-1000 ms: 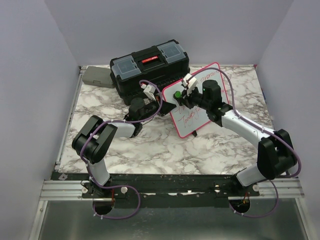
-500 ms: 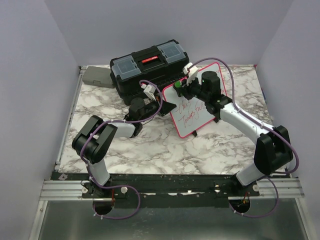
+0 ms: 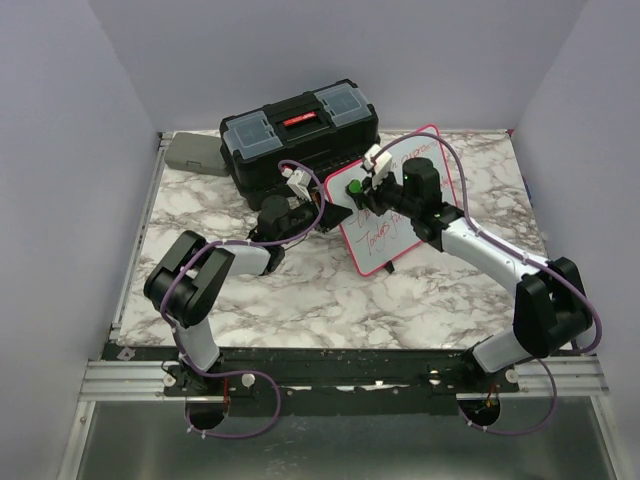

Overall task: Erase the whiteboard
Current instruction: Erase the whiteboard at the whiteboard stand.

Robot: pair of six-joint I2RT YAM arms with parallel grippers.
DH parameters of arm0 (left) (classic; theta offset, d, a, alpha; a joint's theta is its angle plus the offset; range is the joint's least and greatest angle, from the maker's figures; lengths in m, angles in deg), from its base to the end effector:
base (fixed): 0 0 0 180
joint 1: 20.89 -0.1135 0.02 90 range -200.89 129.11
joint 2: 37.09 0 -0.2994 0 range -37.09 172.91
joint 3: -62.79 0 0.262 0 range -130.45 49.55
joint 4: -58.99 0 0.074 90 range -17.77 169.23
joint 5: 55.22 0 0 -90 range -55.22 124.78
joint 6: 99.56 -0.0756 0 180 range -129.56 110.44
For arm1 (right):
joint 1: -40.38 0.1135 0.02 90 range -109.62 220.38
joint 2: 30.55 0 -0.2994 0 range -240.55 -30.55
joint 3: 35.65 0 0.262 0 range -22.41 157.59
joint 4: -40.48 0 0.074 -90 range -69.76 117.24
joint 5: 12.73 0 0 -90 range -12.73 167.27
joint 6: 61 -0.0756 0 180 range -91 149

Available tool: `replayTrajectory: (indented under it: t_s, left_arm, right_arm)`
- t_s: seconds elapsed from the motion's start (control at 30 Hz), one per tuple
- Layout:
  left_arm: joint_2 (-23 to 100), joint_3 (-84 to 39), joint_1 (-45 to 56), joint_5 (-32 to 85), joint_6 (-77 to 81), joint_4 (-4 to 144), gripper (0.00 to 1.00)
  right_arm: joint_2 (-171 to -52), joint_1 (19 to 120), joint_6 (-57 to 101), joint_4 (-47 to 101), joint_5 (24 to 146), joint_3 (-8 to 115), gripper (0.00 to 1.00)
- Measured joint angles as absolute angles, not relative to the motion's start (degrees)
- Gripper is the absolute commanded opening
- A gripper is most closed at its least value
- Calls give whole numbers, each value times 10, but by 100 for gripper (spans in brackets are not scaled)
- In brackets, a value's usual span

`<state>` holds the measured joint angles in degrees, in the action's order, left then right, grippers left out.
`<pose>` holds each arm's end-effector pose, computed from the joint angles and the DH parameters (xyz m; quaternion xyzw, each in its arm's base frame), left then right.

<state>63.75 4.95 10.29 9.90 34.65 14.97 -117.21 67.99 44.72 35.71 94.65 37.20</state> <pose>0.3347 -0.2397 0.2314 0.0750 0.6973 -0.5454 0.4589 0.3400 0.2033 0.3033 -0.3783 0.7134 0.1818 0.5612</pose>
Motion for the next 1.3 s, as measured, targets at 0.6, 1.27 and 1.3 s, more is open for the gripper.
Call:
replayTrajectory:
  t_s: [0.6, 1.27, 1.3]
  left_arm:
    - [638, 49, 102, 99, 343, 148, 0]
    - [638, 49, 101, 99, 344, 150, 0]
    - [638, 49, 101, 99, 344, 150, 0]
  right_arm:
    - [-1192, 671, 421, 334, 874, 431, 1]
    - [-1176, 704, 436, 343, 900, 393, 1]
    - [-1182, 705, 430, 338, 894, 408, 1]
